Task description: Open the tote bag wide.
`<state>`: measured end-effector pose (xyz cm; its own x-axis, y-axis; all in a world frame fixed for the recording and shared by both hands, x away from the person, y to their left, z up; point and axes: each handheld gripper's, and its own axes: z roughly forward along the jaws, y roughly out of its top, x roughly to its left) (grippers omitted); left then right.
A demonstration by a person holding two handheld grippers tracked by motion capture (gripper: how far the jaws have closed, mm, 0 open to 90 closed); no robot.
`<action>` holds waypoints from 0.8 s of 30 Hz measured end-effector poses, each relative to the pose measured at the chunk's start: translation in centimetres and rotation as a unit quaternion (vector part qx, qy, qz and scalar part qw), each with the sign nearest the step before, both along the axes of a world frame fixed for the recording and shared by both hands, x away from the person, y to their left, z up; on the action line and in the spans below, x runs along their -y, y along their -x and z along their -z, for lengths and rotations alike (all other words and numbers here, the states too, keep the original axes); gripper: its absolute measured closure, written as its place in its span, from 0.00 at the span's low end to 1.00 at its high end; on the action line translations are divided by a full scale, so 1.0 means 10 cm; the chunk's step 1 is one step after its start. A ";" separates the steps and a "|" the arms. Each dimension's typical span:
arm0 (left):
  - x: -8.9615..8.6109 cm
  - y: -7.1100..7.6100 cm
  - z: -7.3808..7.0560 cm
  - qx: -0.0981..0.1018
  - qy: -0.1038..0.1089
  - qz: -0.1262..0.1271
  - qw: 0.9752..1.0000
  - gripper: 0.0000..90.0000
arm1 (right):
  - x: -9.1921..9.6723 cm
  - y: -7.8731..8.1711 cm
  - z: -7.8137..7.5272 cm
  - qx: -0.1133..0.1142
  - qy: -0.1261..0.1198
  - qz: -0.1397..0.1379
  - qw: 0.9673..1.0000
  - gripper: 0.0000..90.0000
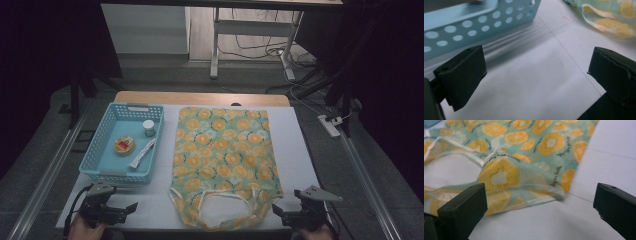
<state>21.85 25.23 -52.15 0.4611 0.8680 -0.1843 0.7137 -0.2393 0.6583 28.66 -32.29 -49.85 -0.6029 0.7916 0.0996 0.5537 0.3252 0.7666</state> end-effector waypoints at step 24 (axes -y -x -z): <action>-0.03 0.00 0.01 -0.004 0.017 0.013 1.000 0.02 | -0.07 0.01 0.00 -0.011 0.011 -0.034 0.999 0.00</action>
